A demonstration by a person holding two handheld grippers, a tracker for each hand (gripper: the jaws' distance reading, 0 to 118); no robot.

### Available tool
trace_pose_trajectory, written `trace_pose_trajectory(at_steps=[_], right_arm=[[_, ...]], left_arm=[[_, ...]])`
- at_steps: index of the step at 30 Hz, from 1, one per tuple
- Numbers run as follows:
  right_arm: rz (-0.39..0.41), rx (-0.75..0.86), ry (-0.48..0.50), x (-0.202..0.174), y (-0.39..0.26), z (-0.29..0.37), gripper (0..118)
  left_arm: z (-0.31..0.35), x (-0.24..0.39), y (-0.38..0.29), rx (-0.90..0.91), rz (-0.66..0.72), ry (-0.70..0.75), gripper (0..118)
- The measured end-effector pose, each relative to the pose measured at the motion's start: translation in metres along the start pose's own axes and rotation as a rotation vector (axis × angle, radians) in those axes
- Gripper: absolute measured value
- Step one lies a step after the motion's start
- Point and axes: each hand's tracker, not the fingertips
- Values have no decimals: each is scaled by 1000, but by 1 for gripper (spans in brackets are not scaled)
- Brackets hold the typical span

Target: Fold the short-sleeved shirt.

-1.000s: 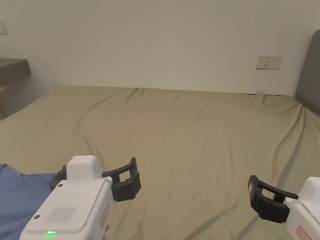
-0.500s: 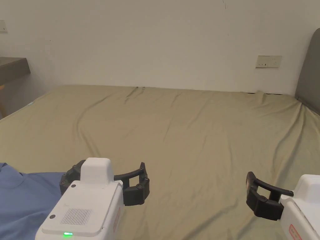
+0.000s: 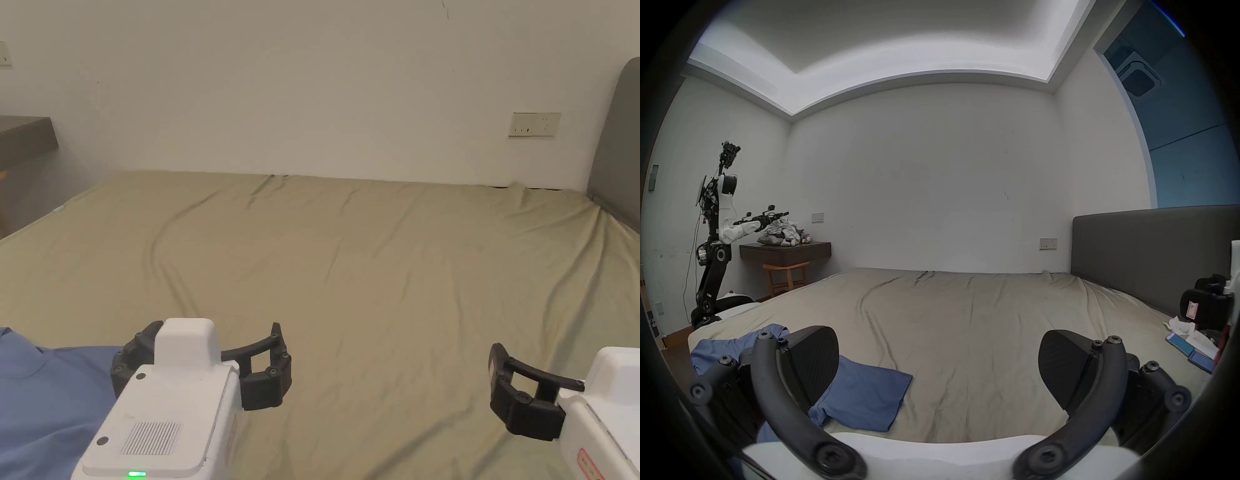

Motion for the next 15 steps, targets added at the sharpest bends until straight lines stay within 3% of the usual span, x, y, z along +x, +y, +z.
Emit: trace_pose_trajectory(at_steps=[13,14,15], right_arm=[[40,-23,-10,-2,-2,0,118],[32,-17,0,-1,-1,2,110],[29,-14,5,0,0,4,85]], left_arm=[[1,3,2,-37,22,-36,116],[3,4,2,-33,27,-38,105],[5,4,3,-26,31,-40,70]])
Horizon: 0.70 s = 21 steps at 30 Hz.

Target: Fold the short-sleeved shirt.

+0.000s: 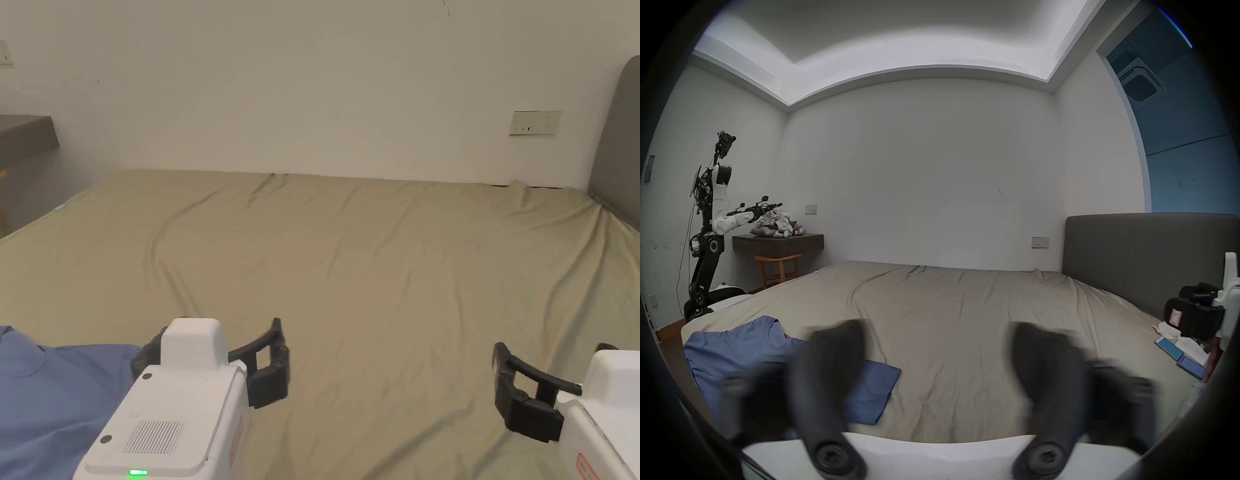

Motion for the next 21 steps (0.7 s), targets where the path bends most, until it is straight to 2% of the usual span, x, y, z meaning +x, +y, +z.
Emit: trace_pose_trajectory(at_steps=[1,2,3,6,13,18,21], right_arm=[[1,3,-3,-1,0,0,60],[13,8,-32,-2,1,0,29],[26,5,-61,-3,1,0,3],[-2,8,-59,2,0,2,2],[-6,-18,-40,-10,0,-9,2],[65,-15,142,-72,4,-27,2],[79,-13,302,-126,6,-34,2]], left_arm=[[1,1,0,11,1,6,26],[1,2,1,16,-5,30,2],[0,2,0,13,-16,62,0],[0,-5,2,-2,23,6,0],[9,-19,3,10,5,58,0],[38,-68,2,17,-7,229,0],[67,-112,-1,10,27,343,0]])
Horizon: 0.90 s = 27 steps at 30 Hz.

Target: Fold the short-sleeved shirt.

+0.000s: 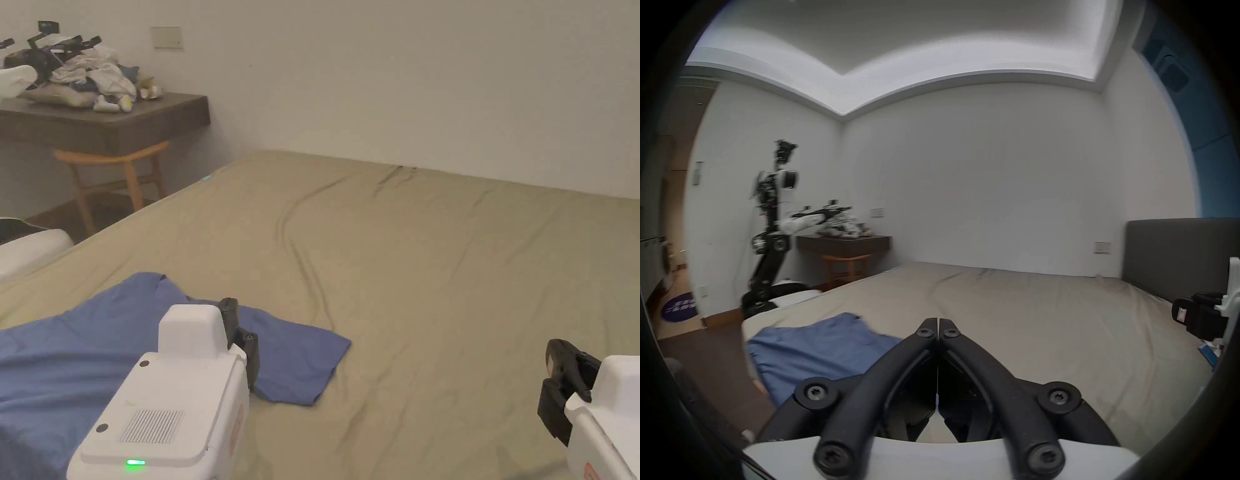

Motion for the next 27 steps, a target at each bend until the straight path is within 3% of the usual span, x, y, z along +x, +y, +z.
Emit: trace_pose_trajectory(at_steps=[5,11,15,18,24,27], right_arm=[[32,24,238,-87,7,-25,2],[51,12,384,-151,8,-45,2],[52,-12,403,-158,4,-54,2],[65,-33,387,-149,-3,-64,2],[49,-131,304,-121,-24,-103,2],[61,-176,268,-112,-37,-129,2]], left_arm=[[28,-87,-7,-41,-7,223,0],[47,-142,-14,-72,21,326,0],[33,-146,-24,-112,11,319,0],[0,-148,-28,-183,45,209,0],[-134,-149,-40,-346,-51,85,0],[-218,-144,-60,-524,-11,-14,0]])
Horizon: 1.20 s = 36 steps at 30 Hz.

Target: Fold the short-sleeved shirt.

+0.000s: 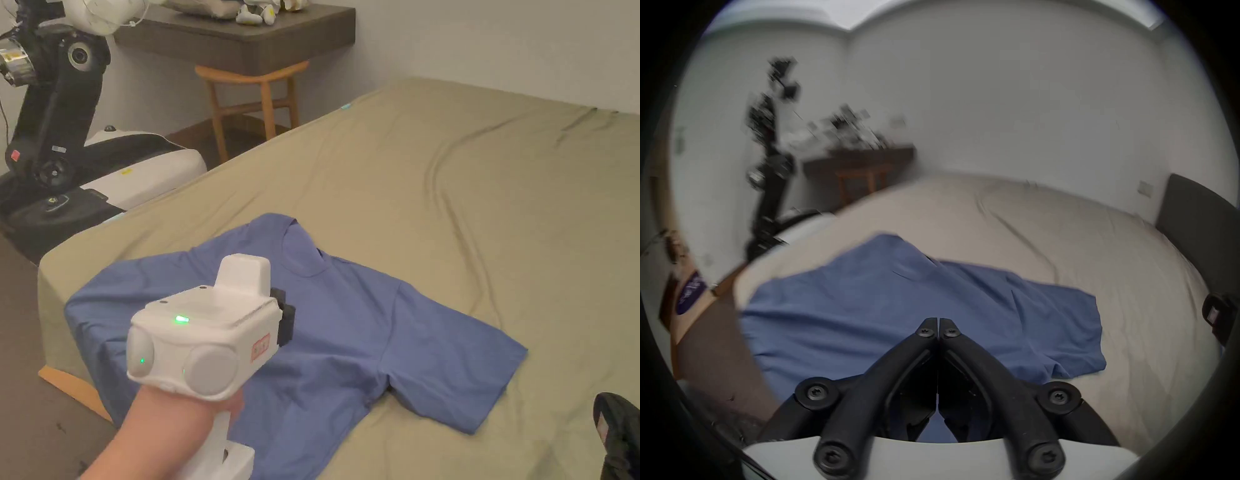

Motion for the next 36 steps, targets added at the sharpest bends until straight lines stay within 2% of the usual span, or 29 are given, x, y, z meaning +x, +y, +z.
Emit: trace_pose_trajectory(at_steps=[1,4,8,9,10,11,12,13,15,18,20,22,23,24,26,28,31,35,36], right_arm=[[1,-11,-3,5,-4,-8,2],[9,-47,-14,16,-16,-28,2],[20,-89,-18,24,-30,-50,2],[23,-96,-18,26,-32,-53,2],[28,-108,-16,27,-33,-56,2],[32,-113,-11,28,-34,-58,2],[36,-115,-9,28,-34,-58,2],[39,-112,-7,28,-35,-57,2],[41,-110,-1,30,-35,-56,2],[47,-112,1,32,-37,-52,2],[53,-117,-4,33,-38,-49,2],[56,-121,-9,36,-39,-45,2],[56,-123,-13,38,-40,-43,2],[57,-124,-16,39,-40,-41,2],[59,-126,-27,43,-43,-39,2],[48,-136,-32,46,-44,-39,2],[25,-128,-44,49,-42,-32,2],[38,-85,-47,56,-32,-4,2],[45,-78,-51,58,-29,2,2]], left_arm=[[-29,0,5,-64,-13,-69,0],[-88,6,12,-155,-31,-44,0],[-131,14,11,-240,-55,-14,0],[-139,14,12,-269,-40,-26,5],[-148,10,12,-271,-16,-44,22],[-151,10,14,-245,0,-71,54],[-154,11,16,-239,6,-62,101],[-160,13,20,-242,26,-48,118],[-163,16,28,-223,101,-67,111],[-183,18,34,-308,145,-71,111],[-200,23,31,-347,180,-16,109],[-213,28,32,-391,108,29,104],[-211,37,33,-353,33,47,91],[-209,44,34,-356,-27,65,66],[-196,50,40,-284,-30,-15,0],[-192,58,37,-287,-73,66,0],[-186,57,34,-272,-114,46,0],[-118,50,56,-28,-15,-15,0],[-97,52,61,27,-35,-12,0]])
